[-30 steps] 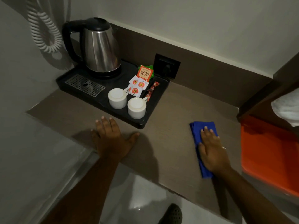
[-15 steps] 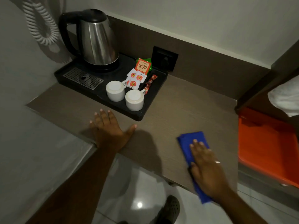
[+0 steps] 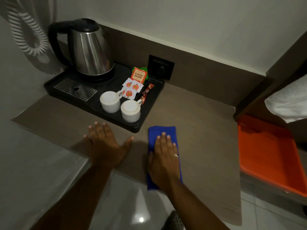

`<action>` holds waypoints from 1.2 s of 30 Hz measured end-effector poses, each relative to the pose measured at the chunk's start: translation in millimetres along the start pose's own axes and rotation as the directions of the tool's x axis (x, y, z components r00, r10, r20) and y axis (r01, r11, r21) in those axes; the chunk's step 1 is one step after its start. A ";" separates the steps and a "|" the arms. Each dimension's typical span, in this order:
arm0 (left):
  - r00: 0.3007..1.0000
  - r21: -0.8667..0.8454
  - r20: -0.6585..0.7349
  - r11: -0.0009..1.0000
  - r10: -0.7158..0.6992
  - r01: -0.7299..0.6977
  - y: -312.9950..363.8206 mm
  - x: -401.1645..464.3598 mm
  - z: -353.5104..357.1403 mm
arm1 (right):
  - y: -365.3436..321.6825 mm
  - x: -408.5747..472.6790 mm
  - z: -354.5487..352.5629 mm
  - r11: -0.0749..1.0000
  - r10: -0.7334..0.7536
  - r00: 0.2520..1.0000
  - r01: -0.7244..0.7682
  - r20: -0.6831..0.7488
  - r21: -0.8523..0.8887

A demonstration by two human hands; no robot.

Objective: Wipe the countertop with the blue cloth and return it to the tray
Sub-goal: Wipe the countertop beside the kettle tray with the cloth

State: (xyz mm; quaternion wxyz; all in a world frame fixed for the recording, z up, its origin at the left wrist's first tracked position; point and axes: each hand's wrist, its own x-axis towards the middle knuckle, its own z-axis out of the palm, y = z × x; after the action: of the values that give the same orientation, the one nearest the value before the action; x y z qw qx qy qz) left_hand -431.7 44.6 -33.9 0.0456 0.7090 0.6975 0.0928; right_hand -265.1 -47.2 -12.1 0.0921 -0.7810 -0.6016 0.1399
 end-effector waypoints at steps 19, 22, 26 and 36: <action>0.996 -0.025 0.070 0.998 -0.059 0.061 2.6 5.4 2.5 | 84.3 68.0 -49.7 0.881 0.465 0.877 -0.471 -0.123 -0.030; 0.996 -0.023 0.075 0.998 -0.053 0.055 0.3 4.5 2.4 | 46.4 53.4 -25.9 0.992 0.081 0.995 -0.087 -0.064 -0.093; 0.995 -0.021 0.085 0.999 -0.047 0.049 -0.3 3.7 -1.8 | 106.3 -3.7 -42.0 0.944 -0.306 0.944 0.318 0.127 -0.089; 0.995 -0.025 0.086 0.999 -0.043 0.046 0.9 2.8 0.3 | 186.4 89.1 -77.6 0.945 0.297 0.950 -0.307 -0.098 -0.113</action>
State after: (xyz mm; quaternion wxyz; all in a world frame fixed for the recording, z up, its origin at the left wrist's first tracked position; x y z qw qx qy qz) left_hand -430.7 47.4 -33.9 0.0871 0.6959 0.7093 0.0707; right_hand -48.0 -7.6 -6.6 0.0438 -0.8732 -0.4782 0.0828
